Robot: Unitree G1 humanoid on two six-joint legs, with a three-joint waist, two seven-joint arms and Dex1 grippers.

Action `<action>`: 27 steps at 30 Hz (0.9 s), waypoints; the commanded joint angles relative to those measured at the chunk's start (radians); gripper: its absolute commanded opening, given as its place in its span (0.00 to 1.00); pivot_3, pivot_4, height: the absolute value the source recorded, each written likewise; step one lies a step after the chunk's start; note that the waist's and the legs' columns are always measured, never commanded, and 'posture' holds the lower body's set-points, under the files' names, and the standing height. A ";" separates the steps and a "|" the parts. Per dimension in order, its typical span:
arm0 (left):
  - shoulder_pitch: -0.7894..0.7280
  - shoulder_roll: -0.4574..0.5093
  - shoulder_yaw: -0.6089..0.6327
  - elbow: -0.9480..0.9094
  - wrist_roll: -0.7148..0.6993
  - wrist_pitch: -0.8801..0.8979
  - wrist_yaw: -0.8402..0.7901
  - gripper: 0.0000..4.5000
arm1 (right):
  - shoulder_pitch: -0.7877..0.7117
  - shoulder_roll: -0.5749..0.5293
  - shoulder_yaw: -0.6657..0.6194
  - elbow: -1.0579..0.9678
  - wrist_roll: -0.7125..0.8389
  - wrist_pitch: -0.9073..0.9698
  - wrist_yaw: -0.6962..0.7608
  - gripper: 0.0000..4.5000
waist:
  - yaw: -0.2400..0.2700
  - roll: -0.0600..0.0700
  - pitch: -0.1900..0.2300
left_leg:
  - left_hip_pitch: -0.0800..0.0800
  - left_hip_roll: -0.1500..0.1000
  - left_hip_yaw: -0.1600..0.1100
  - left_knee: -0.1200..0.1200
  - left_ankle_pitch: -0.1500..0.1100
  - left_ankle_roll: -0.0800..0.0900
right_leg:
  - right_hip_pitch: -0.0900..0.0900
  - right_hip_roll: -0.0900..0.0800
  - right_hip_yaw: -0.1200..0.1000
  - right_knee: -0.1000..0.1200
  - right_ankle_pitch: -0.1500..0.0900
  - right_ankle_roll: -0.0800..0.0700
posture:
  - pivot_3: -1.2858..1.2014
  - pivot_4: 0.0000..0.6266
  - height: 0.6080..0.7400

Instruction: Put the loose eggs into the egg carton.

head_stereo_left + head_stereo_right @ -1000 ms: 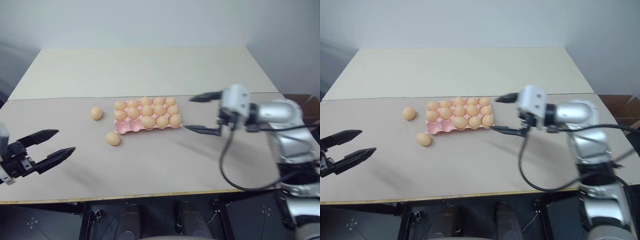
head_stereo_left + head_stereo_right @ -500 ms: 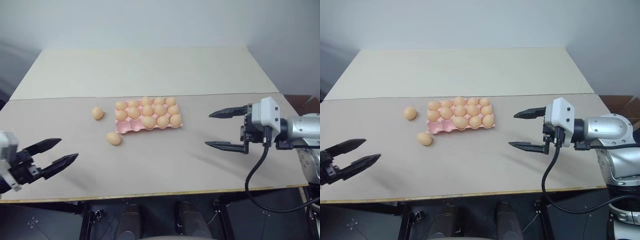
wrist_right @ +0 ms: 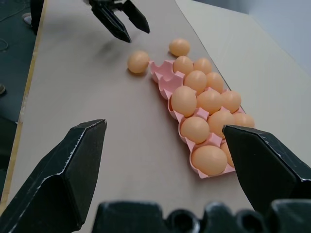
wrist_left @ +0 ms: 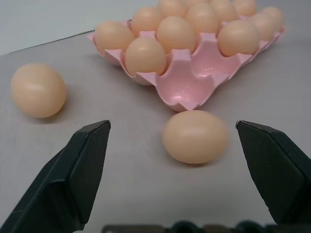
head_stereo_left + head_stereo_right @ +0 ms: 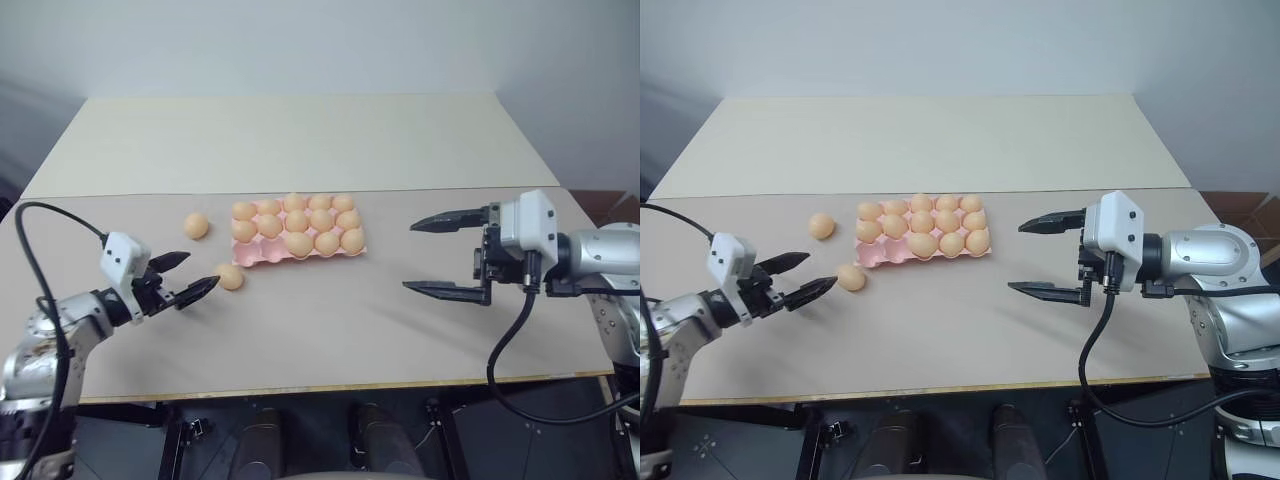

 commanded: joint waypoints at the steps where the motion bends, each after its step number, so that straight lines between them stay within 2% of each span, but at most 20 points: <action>1: -0.057 -0.029 -0.051 0.063 0.025 -0.057 -0.045 1.00 | -0.010 -0.004 -0.030 -0.044 0.034 0.013 -0.021 0.99 | 0.002 0.000 0.000 | 0.000 0.000 0.000 0.000 0.000 0.000 | 0.000 0.000 0.000 0.000 0.000 0.000 | 0.52 0.24 1.00; 10: -0.125 -0.087 -0.150 0.224 0.151 -0.165 -0.027 1.00 | 0.013 -0.011 -0.056 -0.100 0.077 0.047 -0.060 0.99 | 0.001 0.000 0.000 | -0.001 0.000 0.000 0.002 0.000 0.000 | 0.001 0.000 0.000 0.000 0.001 0.001 | 0.52 0.24 1.00; 11: -0.129 -0.091 -0.155 0.238 0.164 -0.179 -0.025 0.91 | 0.013 -0.010 -0.057 -0.103 0.079 0.051 -0.066 1.00 | 0.002 0.000 0.000 | 0.000 0.000 0.000 0.002 0.000 0.000 | 0.001 0.000 0.000 0.000 0.001 0.001 | 0.52 0.24 1.00; 17: -0.127 -0.109 -0.131 0.219 0.140 -0.189 -0.033 0.54 | 0.016 -0.013 -0.060 -0.113 0.088 0.058 -0.085 1.00 | 0.003 0.000 0.000 | 0.001 0.000 0.000 0.003 0.000 0.000 | 0.003 -0.001 0.000 0.000 0.000 0.003 | 0.52 0.24 1.00; 19: -0.086 -0.081 -0.092 0.154 0.107 -0.159 -0.047 0.51 | 0.023 -0.015 -0.065 -0.121 0.091 0.060 -0.092 1.00 | 0.000 0.000 0.000 | 0.000 0.000 -0.001 0.003 0.000 0.000 | 0.003 -0.001 0.000 0.000 0.001 0.003 | 0.52 0.24 1.00; 23: 0.034 0.042 0.016 -0.022 -0.010 -0.074 -0.159 0.51 | 0.035 -0.016 -0.072 -0.139 0.101 0.065 -0.106 1.00 | -0.014 -0.001 0.000 | -0.001 0.001 -0.001 0.003 0.000 0.000 | 0.001 -0.001 0.000 0.000 0.001 0.002 | 0.52 0.24 1.00; 27: 0.030 0.090 0.061 -0.114 -0.102 0.002 -0.182 0.51 | 0.034 -0.009 -0.061 -0.138 0.094 0.060 -0.117 1.00 | -0.004 0.000 0.000 | 0.001 0.000 -0.001 0.003 0.000 0.000 | 0.002 -0.002 -0.002 0.001 0.000 0.003 | 0.52 0.24 1.00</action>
